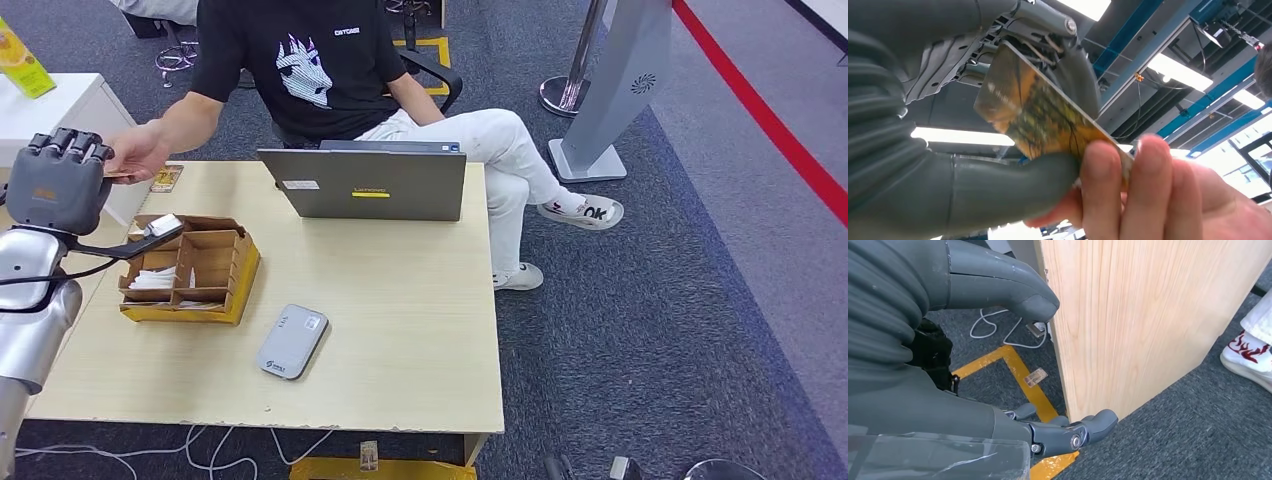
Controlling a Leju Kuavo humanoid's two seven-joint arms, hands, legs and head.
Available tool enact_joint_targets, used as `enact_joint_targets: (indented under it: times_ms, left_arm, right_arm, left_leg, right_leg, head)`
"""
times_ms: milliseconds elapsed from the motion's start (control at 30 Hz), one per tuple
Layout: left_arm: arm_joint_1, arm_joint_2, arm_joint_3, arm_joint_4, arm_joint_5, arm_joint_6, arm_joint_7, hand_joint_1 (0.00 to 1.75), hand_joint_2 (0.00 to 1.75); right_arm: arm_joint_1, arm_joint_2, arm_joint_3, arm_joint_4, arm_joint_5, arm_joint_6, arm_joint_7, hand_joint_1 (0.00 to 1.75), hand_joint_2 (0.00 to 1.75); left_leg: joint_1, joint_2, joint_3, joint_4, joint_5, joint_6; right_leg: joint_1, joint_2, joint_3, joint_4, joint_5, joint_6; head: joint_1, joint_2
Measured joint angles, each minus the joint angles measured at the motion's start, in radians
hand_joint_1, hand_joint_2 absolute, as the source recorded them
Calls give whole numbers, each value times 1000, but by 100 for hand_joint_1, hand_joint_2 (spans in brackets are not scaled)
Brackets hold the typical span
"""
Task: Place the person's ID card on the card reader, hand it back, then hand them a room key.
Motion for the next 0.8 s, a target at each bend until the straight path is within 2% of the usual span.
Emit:
enact_joint_targets:
  times_ms: [400, 533, 633, 800]
  left_arm:
    - [-1, 3, -3, 19, 0, 51, 8, 175, 175]
    - [18, -6, 1, 6, 44, 78, -11, 175, 175]
    - [96, -47, 27, -68, 125, 116, -62, 175, 175]
    - [330, -179, 59, -279, 291, 119, -170, 175, 175]
  right_arm:
    - [-1, 2, 10, 3, -8, -3, 0, 0, 175]
    - [-1, 3, 16, 4, -19, -4, -5, 0, 175]
    - [0, 3, 20, 4, -41, -5, -15, 0, 175]
    - [13, 2, 21, 4, -84, 0, -40, 0, 175]
  left_leg:
    - [0, 0, 0, 0, 1, -1]
    - [0, 0, 0, 0, 0, -1]
    - [-1, 0, 0, 0, 0, 0]
    - [-3, 3, 0, 0, -3, 2]
  right_leg:
    - [0, 0, 0, 0, 1, 0]
    - [0, 1, 0, 0, 1, 0]
    - [-1, 1, 0, 0, 0, 0]
    - [-2, 3, 0, -2, 0, 1]
  head:
    - [0, 0]
    - [0, 0]
    - [0, 0]
    - [0, 0]
